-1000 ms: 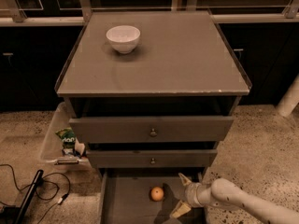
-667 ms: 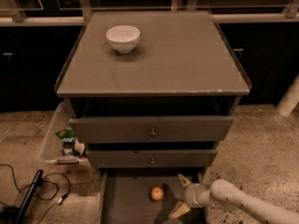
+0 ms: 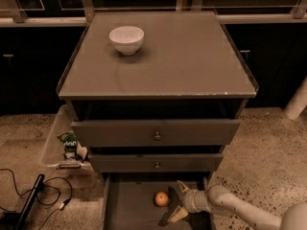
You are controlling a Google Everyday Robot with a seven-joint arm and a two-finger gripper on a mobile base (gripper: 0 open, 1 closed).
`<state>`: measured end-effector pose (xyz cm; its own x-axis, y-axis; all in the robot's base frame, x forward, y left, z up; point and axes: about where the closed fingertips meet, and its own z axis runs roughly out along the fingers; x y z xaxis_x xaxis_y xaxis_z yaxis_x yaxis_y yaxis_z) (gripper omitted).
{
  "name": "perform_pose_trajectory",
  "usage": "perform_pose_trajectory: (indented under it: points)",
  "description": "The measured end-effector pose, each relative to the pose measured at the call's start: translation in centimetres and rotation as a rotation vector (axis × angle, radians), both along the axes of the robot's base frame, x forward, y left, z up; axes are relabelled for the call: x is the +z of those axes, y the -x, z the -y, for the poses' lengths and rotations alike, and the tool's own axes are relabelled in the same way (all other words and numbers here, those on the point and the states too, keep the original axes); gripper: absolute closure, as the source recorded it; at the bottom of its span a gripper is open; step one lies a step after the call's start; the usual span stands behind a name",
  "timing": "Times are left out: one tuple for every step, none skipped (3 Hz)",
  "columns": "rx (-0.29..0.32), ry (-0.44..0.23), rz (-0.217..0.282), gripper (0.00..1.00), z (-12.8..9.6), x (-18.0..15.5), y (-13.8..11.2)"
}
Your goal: Pick orange from bottom drawer and place on counter
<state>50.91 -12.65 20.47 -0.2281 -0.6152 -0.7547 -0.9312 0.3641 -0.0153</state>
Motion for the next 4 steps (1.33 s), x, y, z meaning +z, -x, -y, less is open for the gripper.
perform_pose_trajectory:
  points:
    - [0.005,-0.019,0.012,0.0,-0.5,-2.0,-1.1]
    - [0.029,-0.031,0.052,0.0,-1.3,-2.9,-2.5]
    - [0.063,-0.041,0.071,0.0,-2.4,-3.9,-3.3]
    - [0.088,-0.053,0.063,0.0,-3.0,-4.9,-3.4]
